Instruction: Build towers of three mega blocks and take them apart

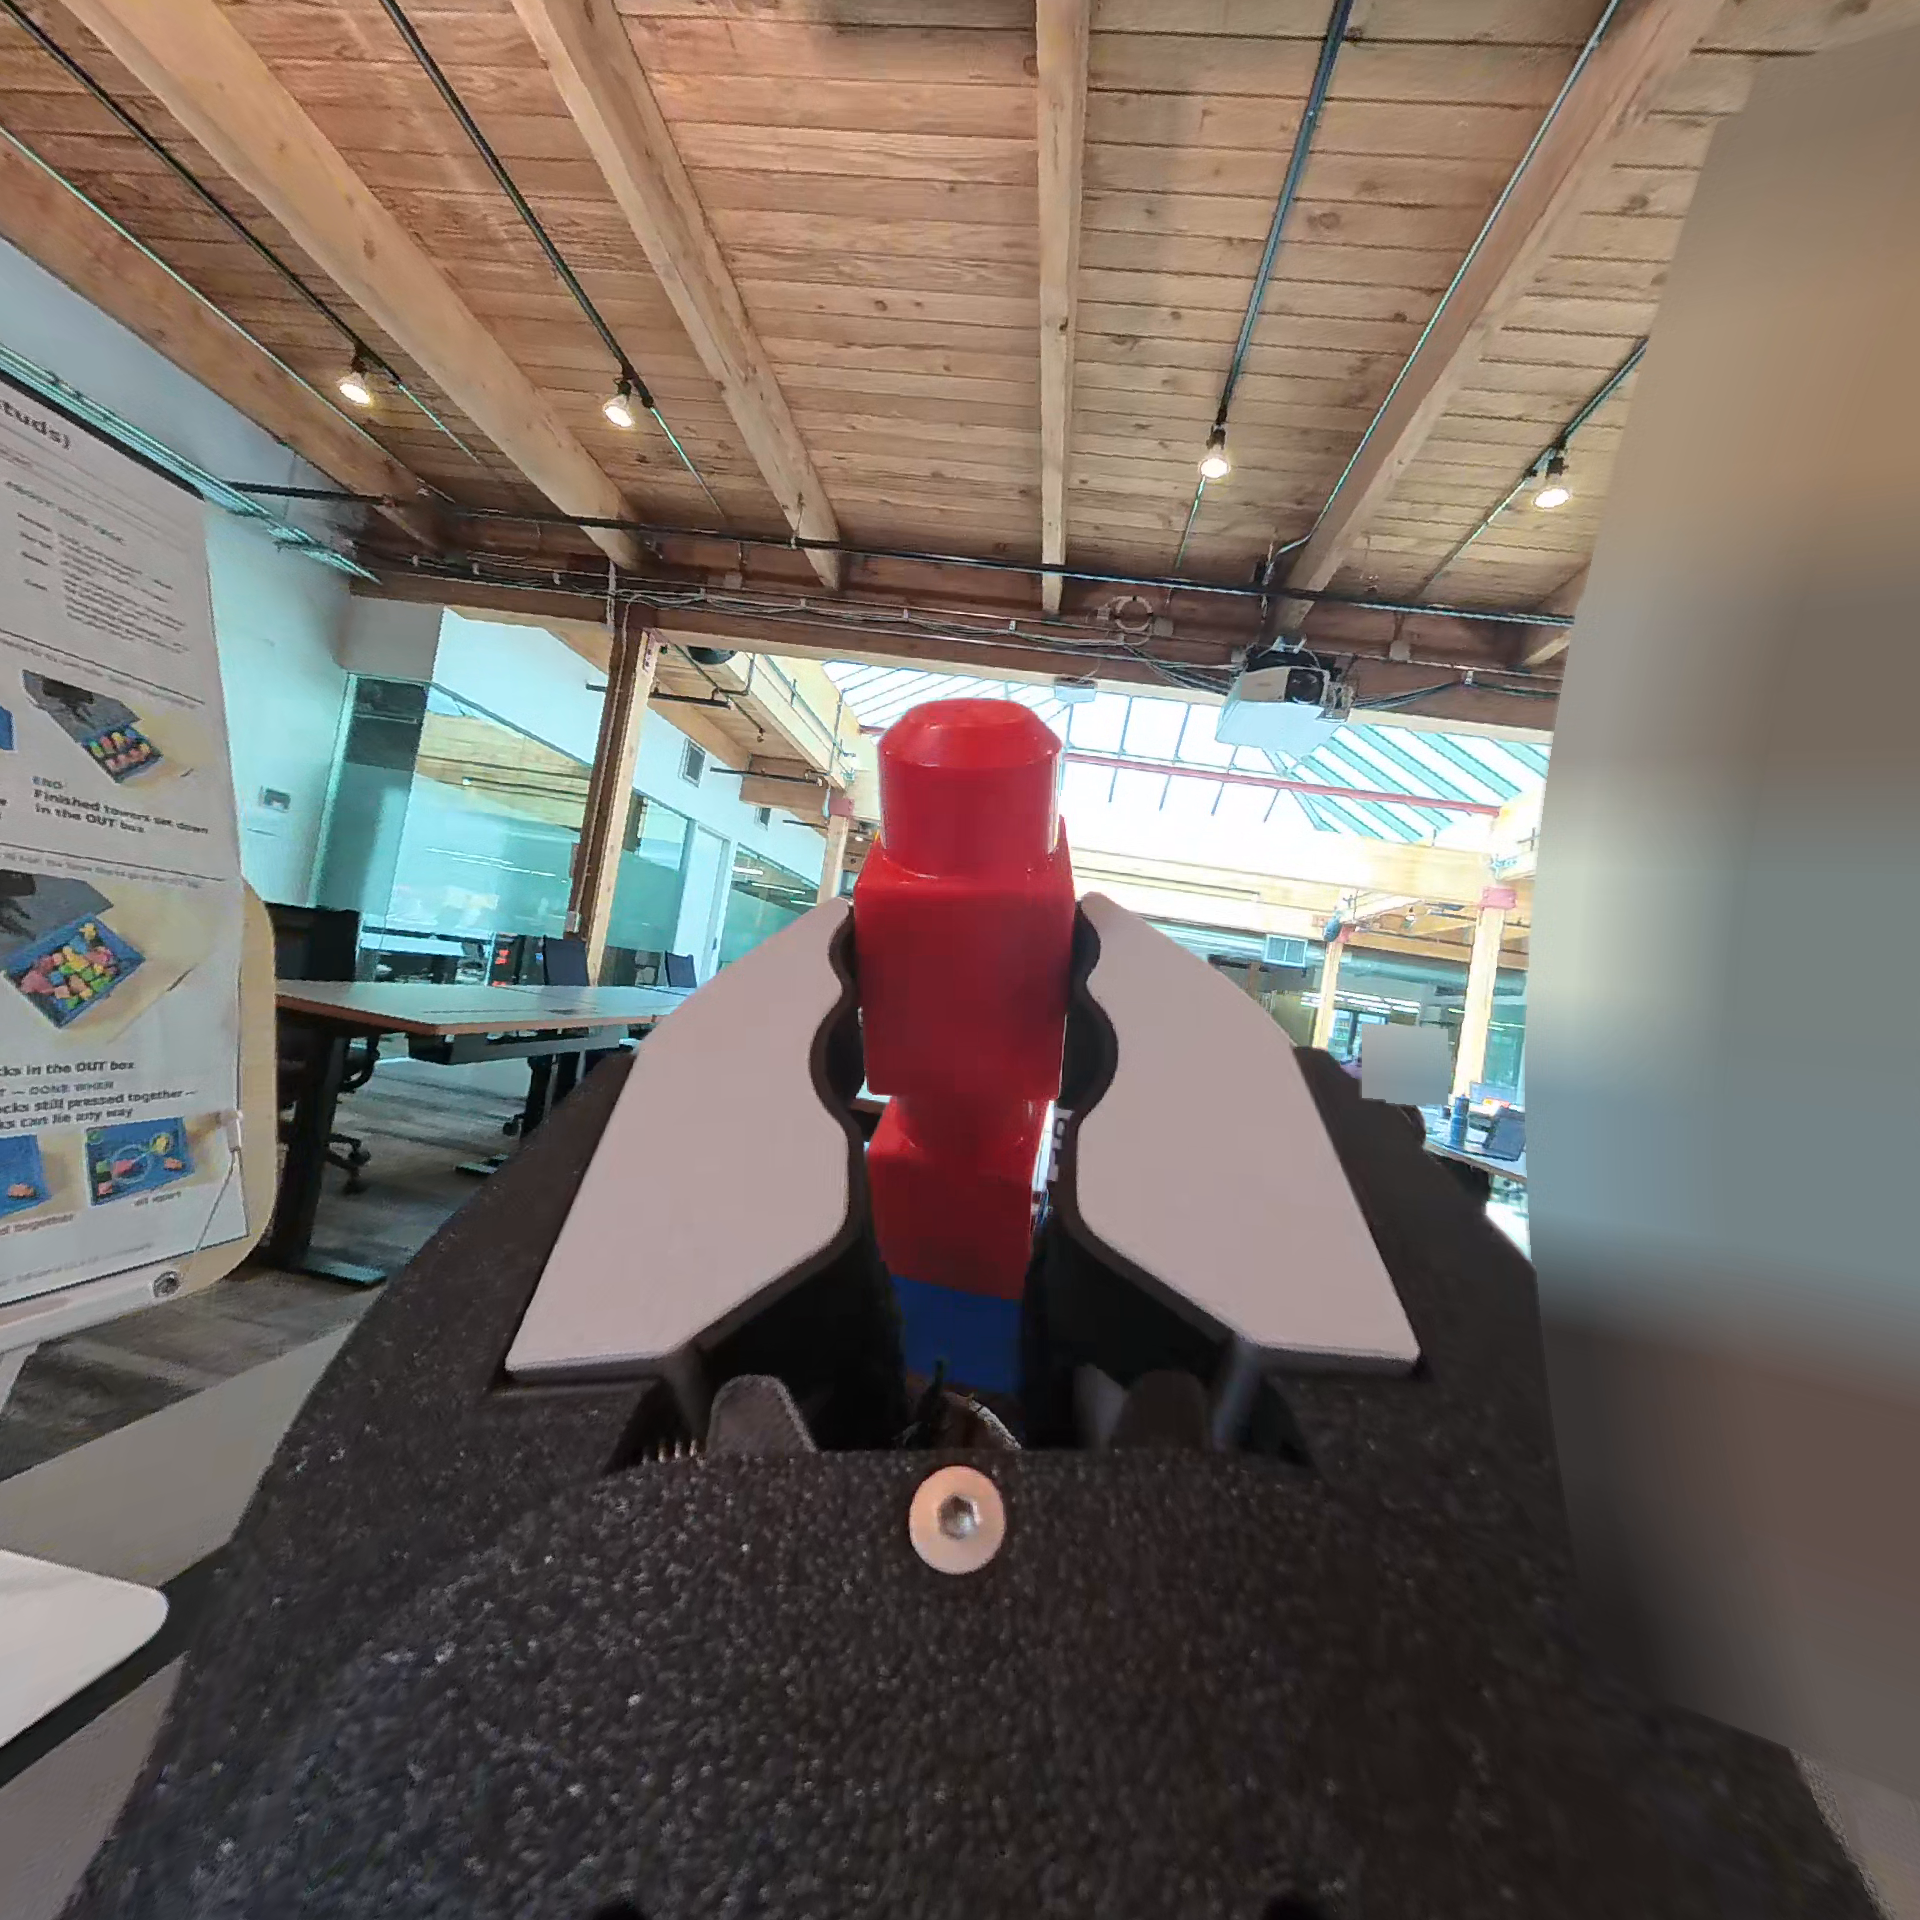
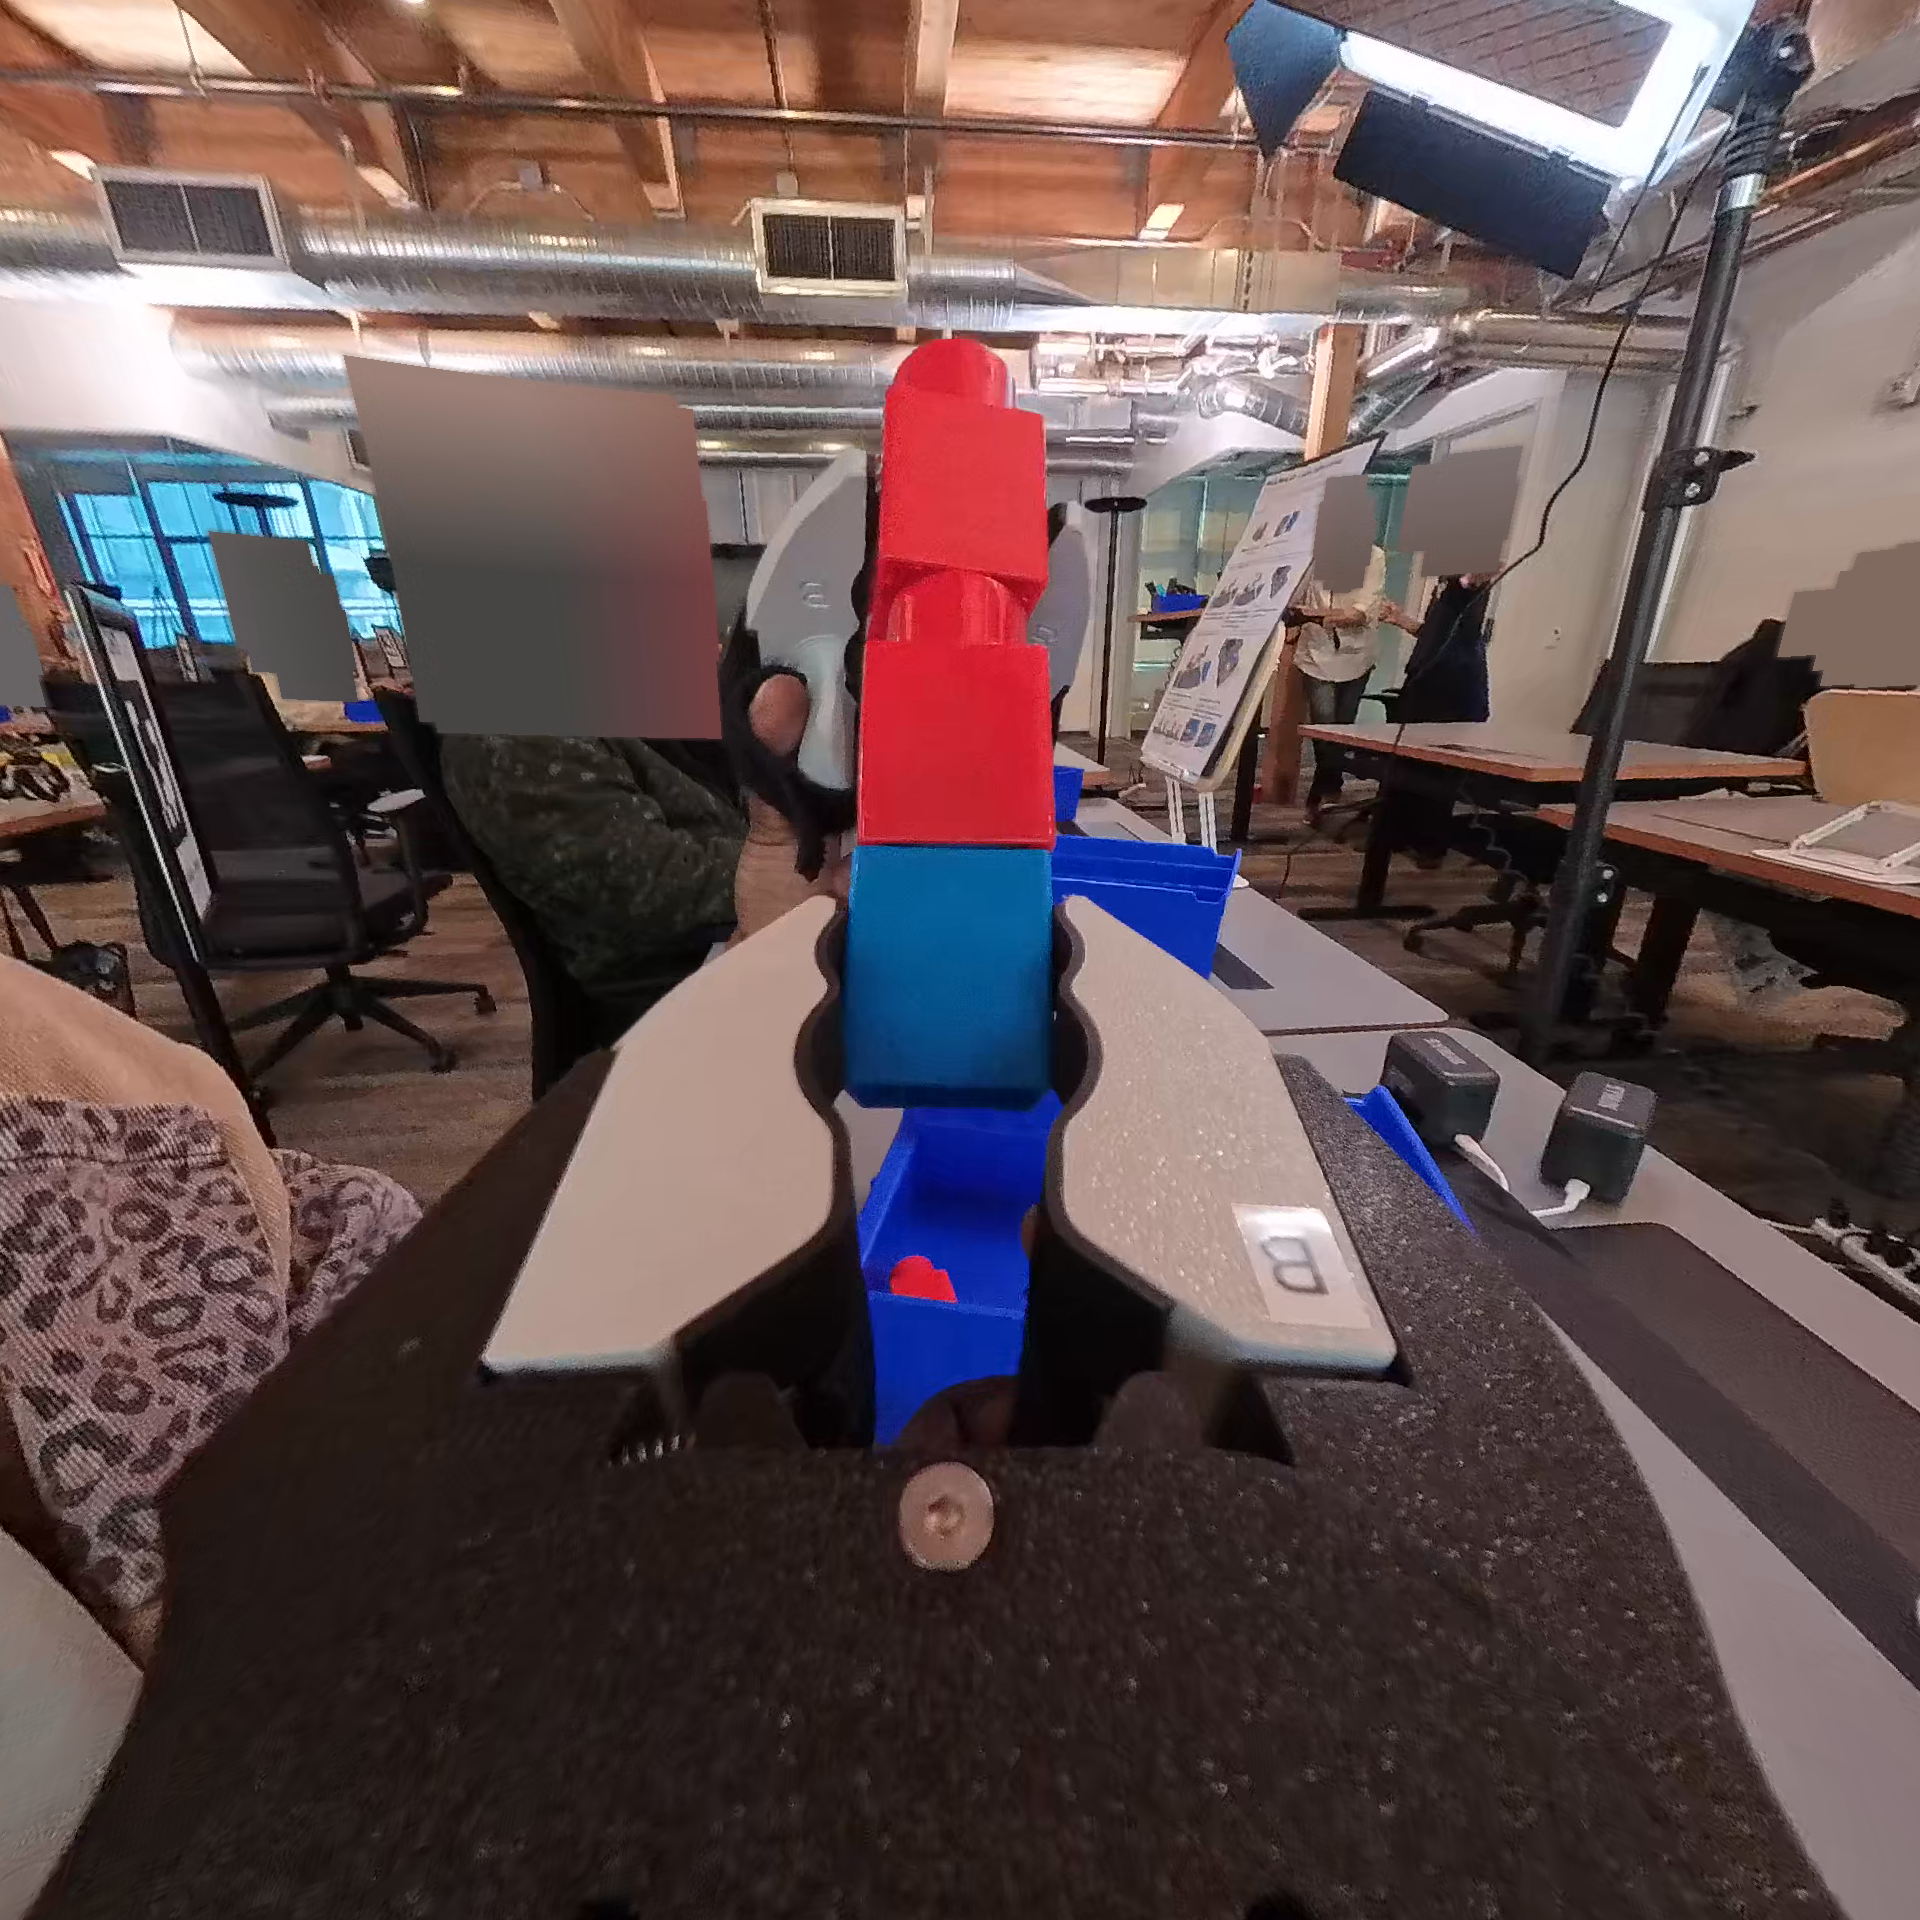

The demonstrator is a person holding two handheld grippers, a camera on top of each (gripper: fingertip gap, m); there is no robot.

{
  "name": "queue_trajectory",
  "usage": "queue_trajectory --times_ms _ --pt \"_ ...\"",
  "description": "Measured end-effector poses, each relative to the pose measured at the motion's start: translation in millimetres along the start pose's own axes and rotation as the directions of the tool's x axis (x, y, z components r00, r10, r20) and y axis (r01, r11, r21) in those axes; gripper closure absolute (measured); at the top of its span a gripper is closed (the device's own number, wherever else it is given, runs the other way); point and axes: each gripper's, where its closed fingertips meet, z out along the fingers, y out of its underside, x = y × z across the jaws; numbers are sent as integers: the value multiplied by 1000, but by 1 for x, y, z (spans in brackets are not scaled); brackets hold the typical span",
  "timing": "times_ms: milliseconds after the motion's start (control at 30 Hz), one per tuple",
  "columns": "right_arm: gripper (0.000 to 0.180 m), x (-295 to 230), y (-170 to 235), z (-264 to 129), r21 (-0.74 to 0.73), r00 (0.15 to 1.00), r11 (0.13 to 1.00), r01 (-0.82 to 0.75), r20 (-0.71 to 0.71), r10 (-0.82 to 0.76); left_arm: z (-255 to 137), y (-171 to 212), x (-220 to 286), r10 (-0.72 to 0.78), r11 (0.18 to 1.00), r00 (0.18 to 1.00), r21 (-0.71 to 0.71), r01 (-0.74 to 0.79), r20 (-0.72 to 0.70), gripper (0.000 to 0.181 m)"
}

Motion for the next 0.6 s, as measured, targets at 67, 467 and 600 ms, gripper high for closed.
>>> queue_trajectory --times_ms 67,467,600 --pt "144 -1 -1 0 14 1000 1000 -14 16 14 4 4 2 18 1000 1000 -15 -18 -4 145" --pt "145 -7 0 -4 16 997 1000 -25 76 24 8 24 10 38 989 998 -144 -44 -47 144" --pt "144 -9 0 -5 7 997 1000 2 80 -2 3 29 12 15 979 998 -200 -28 -66 145"
